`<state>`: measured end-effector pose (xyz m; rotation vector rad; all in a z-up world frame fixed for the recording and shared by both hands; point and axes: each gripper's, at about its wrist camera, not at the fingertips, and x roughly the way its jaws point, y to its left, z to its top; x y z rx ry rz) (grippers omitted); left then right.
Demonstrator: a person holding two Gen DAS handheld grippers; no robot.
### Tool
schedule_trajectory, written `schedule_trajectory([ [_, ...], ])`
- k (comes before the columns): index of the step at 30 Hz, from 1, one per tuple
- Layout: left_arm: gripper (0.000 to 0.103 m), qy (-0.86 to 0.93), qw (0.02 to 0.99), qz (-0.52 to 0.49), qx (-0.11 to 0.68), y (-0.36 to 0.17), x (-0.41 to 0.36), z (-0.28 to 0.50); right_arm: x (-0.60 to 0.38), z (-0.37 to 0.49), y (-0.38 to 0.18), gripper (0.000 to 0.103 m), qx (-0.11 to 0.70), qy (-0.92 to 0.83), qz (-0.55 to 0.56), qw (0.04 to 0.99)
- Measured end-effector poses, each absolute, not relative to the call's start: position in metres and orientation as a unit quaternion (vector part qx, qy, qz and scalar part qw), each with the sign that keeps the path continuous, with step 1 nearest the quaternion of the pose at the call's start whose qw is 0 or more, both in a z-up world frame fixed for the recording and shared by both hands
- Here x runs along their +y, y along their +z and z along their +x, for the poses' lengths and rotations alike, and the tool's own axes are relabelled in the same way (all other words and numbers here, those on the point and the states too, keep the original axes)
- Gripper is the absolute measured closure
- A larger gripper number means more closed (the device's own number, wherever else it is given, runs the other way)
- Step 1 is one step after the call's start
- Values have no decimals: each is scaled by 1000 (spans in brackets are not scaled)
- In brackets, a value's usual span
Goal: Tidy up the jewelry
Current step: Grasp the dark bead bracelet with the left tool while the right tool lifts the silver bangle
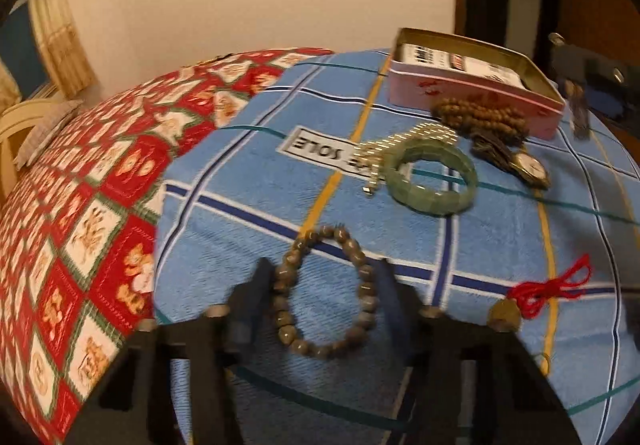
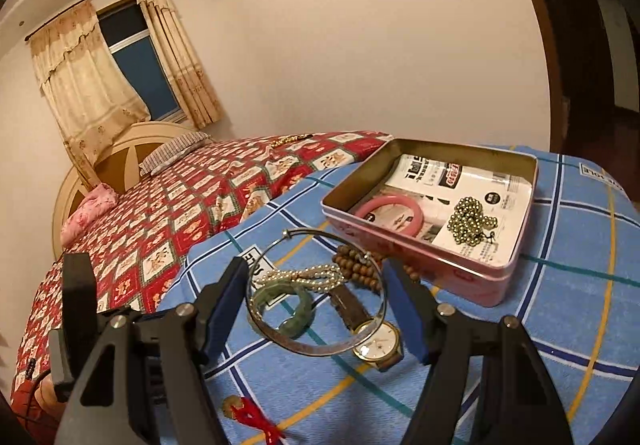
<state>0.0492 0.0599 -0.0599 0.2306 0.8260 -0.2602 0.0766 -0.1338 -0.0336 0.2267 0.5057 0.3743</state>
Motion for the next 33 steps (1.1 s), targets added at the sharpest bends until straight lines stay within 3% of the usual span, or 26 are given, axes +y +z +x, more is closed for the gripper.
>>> schedule_trajectory([
  [2,79,-141,900,103,400,-60,60,48,-138,77,-34,31,247,183,117,945],
  [4,85,-146,900,100,399,-59,60,46,-141,77,-33,31,244,180,121,945],
  [12,86,-152,920,47,359,-43,72,35,-151,73,-29,31,229,165,133,950],
  [19,86,-174,949,27,262,3,61,25,-156,66,-21,31,206,139,127,960],
  [33,86,-244,949,-3,202,41,1,78,-178,81,2,31,172,74,83,979],
])
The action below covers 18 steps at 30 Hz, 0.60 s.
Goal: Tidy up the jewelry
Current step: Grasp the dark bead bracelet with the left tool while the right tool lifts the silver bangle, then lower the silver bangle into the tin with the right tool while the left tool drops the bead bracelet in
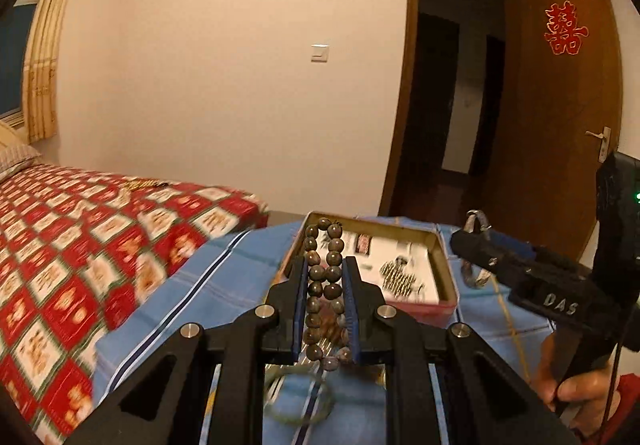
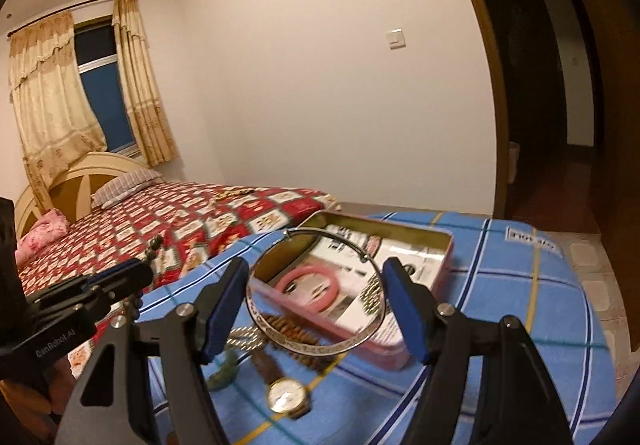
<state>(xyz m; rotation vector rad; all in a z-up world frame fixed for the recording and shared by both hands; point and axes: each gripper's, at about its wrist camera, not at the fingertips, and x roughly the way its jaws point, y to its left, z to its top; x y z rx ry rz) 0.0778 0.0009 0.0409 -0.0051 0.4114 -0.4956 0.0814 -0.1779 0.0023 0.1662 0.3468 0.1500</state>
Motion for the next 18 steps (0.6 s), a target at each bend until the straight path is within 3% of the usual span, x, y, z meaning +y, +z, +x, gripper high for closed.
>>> schedule_trajectory([
  [18,86,-246,923,13,295,0,-79,203,-211,195,-25,31,246,12,105,964],
])
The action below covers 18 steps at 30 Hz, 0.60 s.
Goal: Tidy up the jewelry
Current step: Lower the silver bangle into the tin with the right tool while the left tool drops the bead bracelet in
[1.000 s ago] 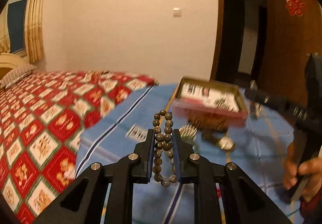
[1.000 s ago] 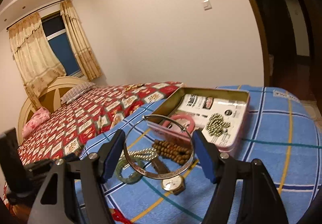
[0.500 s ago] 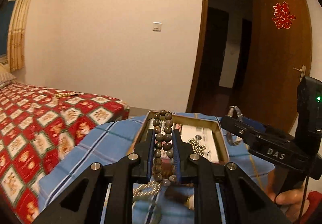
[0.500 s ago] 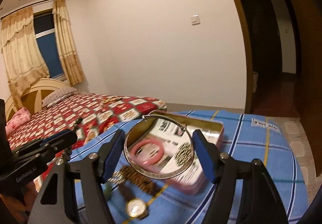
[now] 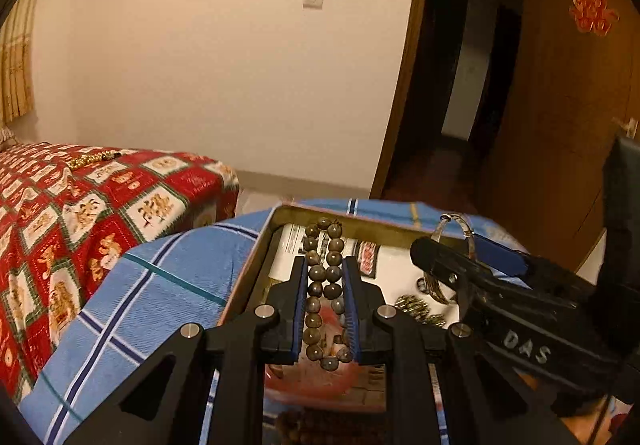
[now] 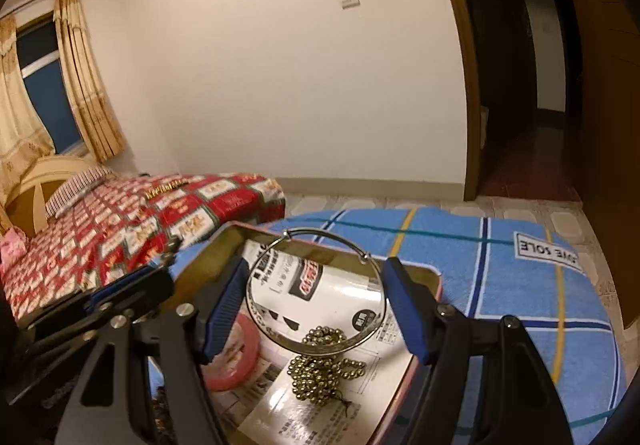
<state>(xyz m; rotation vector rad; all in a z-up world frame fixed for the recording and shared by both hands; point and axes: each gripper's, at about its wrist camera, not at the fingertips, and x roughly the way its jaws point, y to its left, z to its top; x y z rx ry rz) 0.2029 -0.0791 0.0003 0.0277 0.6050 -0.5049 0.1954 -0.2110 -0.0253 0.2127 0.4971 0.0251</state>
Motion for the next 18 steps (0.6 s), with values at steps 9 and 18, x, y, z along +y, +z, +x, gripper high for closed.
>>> schedule_trajectory([
  [9,82,-227,915,1,332,-20,-80,219,-218,201,-31,31,273,23,112,955],
  [18,32,-231,925,-3,303,-11,-80,209,-224,191,-24,14,242,21,128,962],
])
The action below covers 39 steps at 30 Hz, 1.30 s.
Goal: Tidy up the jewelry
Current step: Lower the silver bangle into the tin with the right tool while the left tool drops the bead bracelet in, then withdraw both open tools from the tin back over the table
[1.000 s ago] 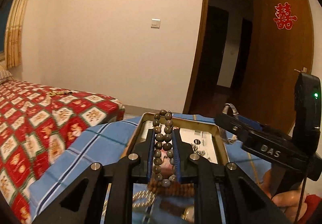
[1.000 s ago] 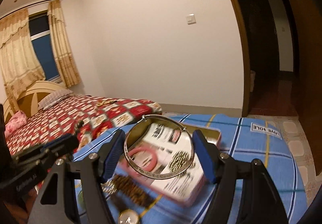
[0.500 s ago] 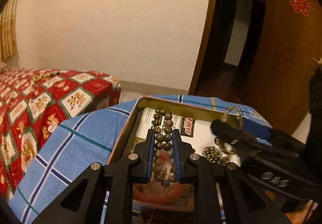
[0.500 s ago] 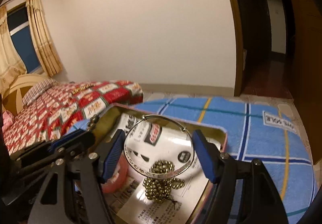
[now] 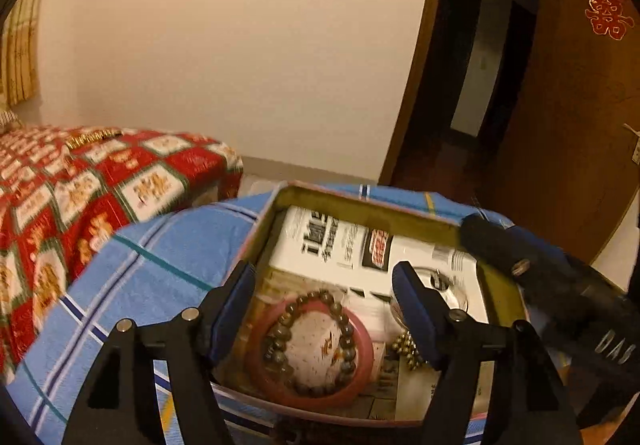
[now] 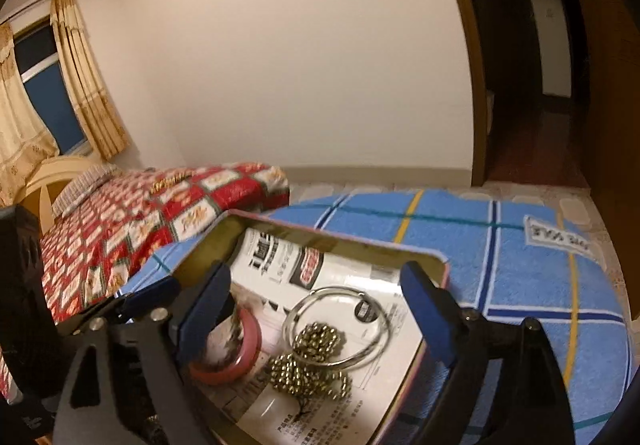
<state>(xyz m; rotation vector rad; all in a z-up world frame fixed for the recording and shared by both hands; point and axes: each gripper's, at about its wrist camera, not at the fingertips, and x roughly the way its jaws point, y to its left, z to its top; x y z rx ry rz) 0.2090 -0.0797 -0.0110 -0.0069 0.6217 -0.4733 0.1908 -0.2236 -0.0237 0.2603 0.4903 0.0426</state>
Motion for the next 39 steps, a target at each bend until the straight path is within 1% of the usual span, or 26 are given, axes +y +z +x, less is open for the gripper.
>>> schedule_trajectory([
  [4,32,-220,934,-13,281,5,-72,205,-233,168,-8,14,174,-16,144,974],
  [7,32,-212,938,-25,274,15,-61,201,-244,156,-4,14,144,-59,155,976],
  [10,32,-200,942,-25,269,25,-48,189,-251,151,-3,14,133,-84,161,974],
  [19,31,-165,950,-9,266,29,0,134,-236,124,-3,14,158,-67,155,973],
  [27,31,-146,945,-49,287,10,42,94,-224,87,-12,14,183,-56,151,970],
  [31,31,-146,941,-58,299,0,52,78,-220,73,-18,14,191,-53,151,968],
  [39,31,-163,942,-34,292,-4,58,47,-201,51,-20,14,192,-35,124,973],
])
